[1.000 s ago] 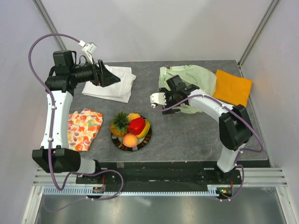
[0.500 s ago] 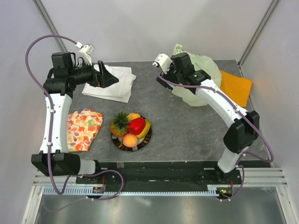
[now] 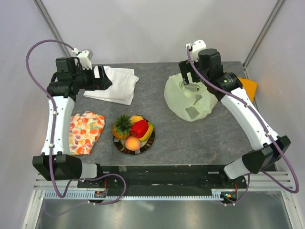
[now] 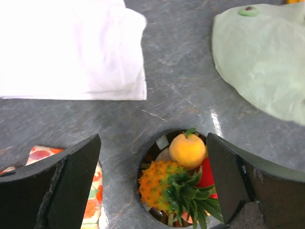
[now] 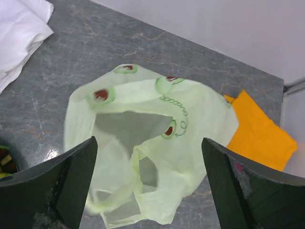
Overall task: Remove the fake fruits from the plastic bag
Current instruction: Reset both arms
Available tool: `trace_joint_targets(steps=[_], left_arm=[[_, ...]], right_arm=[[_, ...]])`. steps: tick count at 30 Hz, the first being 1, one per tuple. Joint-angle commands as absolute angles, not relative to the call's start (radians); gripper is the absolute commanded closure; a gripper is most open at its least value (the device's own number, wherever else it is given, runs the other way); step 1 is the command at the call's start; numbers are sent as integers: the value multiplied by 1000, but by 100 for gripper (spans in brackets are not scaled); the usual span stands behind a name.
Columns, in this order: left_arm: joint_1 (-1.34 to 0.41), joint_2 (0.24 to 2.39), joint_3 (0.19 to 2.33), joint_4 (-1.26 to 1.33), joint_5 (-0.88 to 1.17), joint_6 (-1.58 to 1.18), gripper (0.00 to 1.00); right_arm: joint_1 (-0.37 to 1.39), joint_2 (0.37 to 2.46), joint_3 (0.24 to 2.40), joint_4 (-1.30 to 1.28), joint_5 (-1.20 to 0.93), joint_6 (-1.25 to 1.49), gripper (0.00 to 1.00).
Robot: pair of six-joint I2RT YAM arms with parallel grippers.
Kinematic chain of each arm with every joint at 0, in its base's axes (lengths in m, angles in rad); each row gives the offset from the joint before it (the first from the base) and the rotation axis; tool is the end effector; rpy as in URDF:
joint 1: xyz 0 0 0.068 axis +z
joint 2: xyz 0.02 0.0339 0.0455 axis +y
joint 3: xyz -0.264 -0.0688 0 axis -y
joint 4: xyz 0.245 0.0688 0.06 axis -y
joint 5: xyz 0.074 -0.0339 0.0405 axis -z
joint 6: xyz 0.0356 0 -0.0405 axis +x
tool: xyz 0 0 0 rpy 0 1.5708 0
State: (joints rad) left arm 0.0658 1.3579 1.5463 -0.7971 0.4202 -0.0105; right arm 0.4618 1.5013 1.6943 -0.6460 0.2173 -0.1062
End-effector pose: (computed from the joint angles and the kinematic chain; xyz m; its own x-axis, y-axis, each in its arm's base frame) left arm 0.2814 0.0040 0.4155 -0.5734 -0.0474 -0.8179 0.2679 0.9326 -0.2419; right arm 0.2974 0.1395 0.4351 -0.3619 -0.2957 -0.8841 -0.3016 0.9345 -0.1891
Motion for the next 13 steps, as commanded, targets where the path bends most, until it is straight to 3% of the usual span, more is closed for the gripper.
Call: trace_joint_targets(steps=[1,13], left_arm=[[77,1325,1531,-762,321,14,1],[94,1299,1499,-753,270,9,1]], right_arm=[[465,1456,1675,-686,383,-9,2],[463,1485,1681,-641,336,55,2]])
